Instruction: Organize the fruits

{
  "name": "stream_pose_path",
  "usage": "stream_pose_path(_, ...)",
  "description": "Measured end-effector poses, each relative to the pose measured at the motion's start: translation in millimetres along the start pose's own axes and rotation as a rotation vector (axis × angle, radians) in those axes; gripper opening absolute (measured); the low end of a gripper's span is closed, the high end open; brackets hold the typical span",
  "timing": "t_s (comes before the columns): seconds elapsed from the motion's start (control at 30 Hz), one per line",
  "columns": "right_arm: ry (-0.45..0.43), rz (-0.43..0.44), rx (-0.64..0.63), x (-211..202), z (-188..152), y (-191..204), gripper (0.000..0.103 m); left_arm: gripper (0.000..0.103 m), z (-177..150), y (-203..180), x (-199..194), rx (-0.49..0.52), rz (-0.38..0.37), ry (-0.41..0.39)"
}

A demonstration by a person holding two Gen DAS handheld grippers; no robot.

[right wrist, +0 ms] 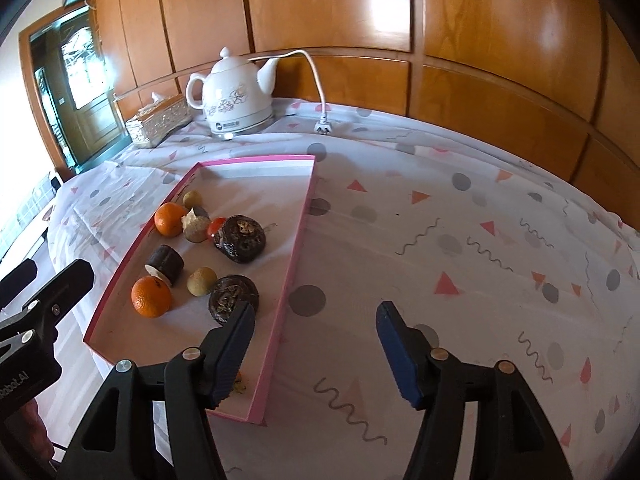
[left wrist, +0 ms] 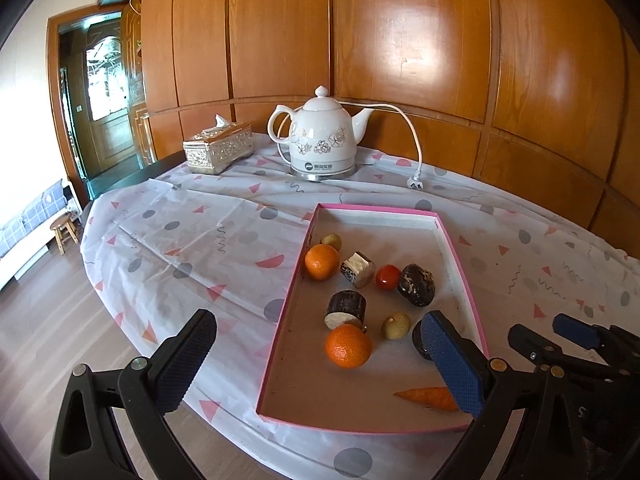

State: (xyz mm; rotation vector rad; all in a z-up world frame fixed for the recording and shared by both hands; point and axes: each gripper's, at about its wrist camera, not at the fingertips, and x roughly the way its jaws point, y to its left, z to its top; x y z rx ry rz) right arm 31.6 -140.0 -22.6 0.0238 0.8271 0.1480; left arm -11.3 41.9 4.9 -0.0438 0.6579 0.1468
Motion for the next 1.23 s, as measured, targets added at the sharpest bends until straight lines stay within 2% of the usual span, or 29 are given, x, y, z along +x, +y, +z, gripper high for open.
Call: stream_pose_path(1.23,-0.018,-0.011,-0.038,-2.5,-1.4,12.1,0.064,0.103,0.7,3.1,-4.8,0.003,-0.006,-0.012)
